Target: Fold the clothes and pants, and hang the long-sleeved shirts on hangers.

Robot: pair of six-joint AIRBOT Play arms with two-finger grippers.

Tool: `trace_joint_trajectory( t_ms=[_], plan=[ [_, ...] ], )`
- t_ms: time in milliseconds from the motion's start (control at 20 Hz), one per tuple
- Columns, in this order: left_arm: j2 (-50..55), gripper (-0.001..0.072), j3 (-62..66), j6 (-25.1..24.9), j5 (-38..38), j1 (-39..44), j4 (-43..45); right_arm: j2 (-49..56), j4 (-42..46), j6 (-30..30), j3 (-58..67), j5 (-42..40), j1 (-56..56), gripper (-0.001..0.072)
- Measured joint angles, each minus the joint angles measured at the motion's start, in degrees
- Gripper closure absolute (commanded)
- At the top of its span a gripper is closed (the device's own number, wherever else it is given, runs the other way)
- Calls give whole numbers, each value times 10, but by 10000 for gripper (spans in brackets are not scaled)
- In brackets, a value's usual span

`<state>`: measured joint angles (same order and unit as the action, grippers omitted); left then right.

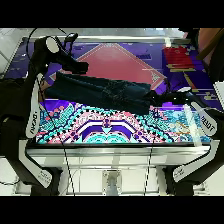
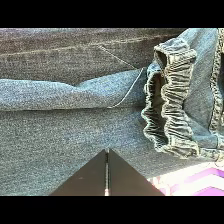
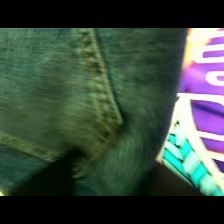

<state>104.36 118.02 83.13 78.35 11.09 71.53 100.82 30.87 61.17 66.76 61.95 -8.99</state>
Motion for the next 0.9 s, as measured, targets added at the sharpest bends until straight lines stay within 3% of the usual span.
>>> trace_joint_trajectory(
  t_ms=[250,500,700,900],
  plan=[
    [0,693,-6,0,12,0,0,-37,-29,-5,8,87,-5,662],
    [-2,693,-12,0,57,27,1,-156,46,30,11,216,-95,663],
    [2,693,-24,0,61,106,0,-239,92,65,33,301,-195,665],
    [42,693,-33,-7,-16,218,0,-262,115,102,112,330,-208,665]
  ],
)
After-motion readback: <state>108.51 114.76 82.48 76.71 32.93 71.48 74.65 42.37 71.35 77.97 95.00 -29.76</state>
